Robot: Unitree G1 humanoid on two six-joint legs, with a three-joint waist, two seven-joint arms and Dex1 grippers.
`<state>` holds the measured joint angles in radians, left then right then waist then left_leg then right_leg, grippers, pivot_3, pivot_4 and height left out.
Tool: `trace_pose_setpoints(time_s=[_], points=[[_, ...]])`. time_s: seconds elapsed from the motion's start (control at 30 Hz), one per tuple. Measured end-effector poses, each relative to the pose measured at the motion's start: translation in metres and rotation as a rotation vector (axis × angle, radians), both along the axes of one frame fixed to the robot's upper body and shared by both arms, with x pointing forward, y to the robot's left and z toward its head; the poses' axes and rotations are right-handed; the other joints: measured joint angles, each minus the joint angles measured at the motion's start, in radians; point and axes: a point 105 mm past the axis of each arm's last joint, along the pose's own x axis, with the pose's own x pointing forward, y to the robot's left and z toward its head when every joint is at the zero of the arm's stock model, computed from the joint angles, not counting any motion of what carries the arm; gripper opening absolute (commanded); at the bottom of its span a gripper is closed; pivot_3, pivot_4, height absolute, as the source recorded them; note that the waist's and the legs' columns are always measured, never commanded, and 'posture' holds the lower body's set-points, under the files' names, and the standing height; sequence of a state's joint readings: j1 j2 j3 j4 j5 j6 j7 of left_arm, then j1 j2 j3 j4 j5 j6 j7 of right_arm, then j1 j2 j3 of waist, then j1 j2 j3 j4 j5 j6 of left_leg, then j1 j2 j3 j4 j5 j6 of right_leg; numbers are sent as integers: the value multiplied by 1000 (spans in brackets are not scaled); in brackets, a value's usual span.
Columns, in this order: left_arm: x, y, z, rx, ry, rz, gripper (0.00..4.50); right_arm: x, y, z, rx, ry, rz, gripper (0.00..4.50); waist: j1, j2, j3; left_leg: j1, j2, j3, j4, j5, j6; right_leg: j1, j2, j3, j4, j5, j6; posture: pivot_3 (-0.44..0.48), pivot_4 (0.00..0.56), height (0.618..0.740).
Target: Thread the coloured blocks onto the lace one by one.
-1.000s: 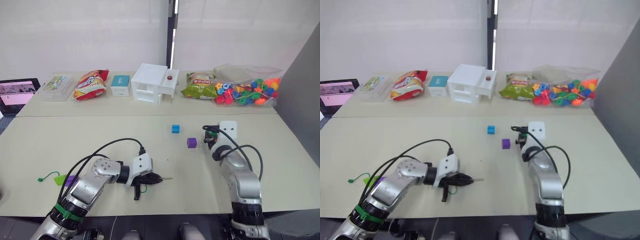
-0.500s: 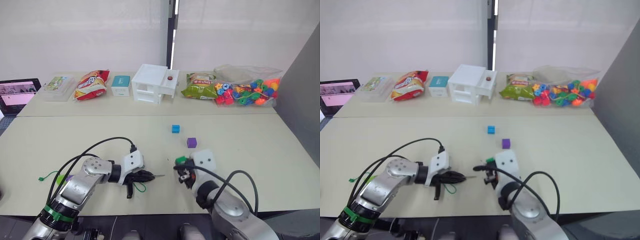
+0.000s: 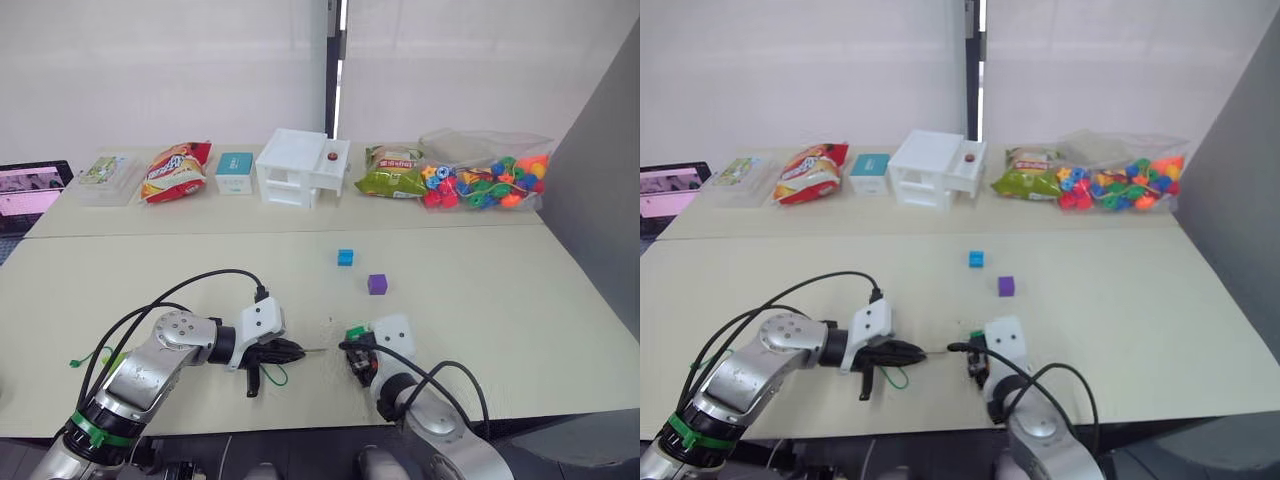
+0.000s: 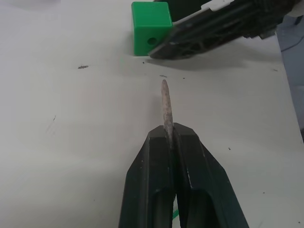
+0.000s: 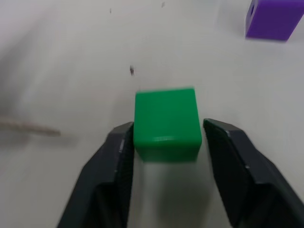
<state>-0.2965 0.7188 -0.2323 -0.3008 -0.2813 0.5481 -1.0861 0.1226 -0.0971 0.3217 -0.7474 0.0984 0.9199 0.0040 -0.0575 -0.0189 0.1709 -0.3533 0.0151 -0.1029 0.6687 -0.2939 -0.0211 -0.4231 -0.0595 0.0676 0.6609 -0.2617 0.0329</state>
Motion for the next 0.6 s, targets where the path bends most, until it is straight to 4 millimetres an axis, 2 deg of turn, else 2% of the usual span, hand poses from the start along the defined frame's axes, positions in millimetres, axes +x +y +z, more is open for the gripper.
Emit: trace_pose_setpoints(time_s=[0.07,0.1,0.2,0.27,0.33,0.43,0.53,0.6], points=[[0,0,0,0,-1,3,0,1,-4,15,-9,-53,39,4293,2,0,0,0,0,0,0,0,0,0,0,0,0,0,0,0,150,740],[0,0,0,-1,-1,4,0,1,-5,27,-13,-91,77,4437,2,0,0,0,0,0,0,0,0,0,0,0,-1,0,0,0,150,740],[0,0,-1,-3,0,6,0,4,-8,64,-49,-215,230,4437,2,0,0,0,0,0,0,0,0,1,0,0,-1,0,0,0,150,740],[-2,1,-4,-4,9,11,0,3,-6,79,-54,-251,331,4437,3,0,0,0,0,0,0,0,0,1,1,0,-1,0,0,0,150,740],[-2,1,-5,-8,11,17,0,-8,2,79,-90,-206,583,4437,5,0,0,0,0,0,0,0,0,2,0,0,-3,0,0,0,150,740],[-3,4,-5,-10,8,25,0,-12,-2,66,-189,-95,846,4437,12,0,0,0,0,1,1,0,0,3,0,-1,-5,0,0,0,150,740],[-4,5,-5,-9,6,25,0,-4,-6,59,-252,-60,976,4437,12,0,0,0,0,1,1,0,0,3,0,0,-5,0,0,0,150,740],[-6,6,-5,-11,5,26,0,13,-3,51,-328,-79,1104,4437,6,-1,1,1,0,2,1,0,0,2,0,0,-5,0,0,0,150,740]])
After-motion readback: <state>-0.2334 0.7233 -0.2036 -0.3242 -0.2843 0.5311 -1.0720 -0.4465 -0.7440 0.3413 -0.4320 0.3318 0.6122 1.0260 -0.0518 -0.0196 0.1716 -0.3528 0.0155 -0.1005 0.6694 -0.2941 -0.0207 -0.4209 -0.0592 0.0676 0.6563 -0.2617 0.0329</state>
